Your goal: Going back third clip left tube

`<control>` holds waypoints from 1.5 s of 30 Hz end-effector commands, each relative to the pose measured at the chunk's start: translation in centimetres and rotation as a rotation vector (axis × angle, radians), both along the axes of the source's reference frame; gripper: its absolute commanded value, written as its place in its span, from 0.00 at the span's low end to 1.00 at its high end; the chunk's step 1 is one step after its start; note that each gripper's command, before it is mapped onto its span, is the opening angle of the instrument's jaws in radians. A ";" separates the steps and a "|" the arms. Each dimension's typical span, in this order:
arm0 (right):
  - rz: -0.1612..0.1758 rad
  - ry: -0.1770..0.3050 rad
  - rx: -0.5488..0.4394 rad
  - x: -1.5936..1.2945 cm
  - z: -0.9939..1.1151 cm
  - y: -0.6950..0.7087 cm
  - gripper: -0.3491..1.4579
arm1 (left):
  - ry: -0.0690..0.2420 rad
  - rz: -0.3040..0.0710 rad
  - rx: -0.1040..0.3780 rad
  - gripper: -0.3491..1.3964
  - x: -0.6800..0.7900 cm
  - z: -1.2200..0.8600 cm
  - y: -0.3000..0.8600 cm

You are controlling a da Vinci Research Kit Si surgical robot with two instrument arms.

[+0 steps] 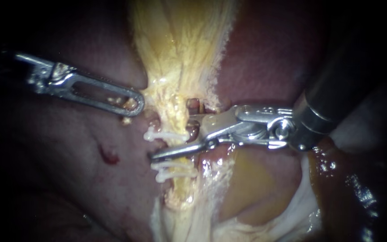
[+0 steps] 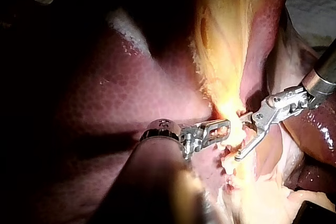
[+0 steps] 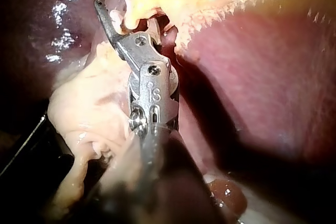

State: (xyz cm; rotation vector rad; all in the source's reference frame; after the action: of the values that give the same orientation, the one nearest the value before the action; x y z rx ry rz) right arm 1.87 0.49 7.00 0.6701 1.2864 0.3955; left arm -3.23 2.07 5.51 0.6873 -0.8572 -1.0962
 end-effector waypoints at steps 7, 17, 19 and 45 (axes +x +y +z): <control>-0.004 0.005 -0.059 -0.39 -0.11 -0.01 0.47 | 0.000 0.001 0.000 0.00 0.01 0.01 0.00; 0.002 -0.004 -0.130 -1.07 -0.45 0.04 0.47 | 0.001 0.001 -0.001 0.00 0.01 0.03 -0.01; -0.001 -0.002 -0.143 -1.20 -0.53 0.05 0.47 | 0.000 0.001 -0.001 0.00 0.01 0.04 -0.01; -0.009 0.002 -0.196 -1.51 -0.59 0.09 0.47 | 0.009 0.011 0.006 0.00 -0.42 0.57 -0.01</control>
State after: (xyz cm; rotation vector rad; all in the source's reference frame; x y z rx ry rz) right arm 0.36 0.58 6.40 0.5105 1.3053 0.2576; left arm -3.68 2.06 6.12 0.6935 -0.8425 -1.0928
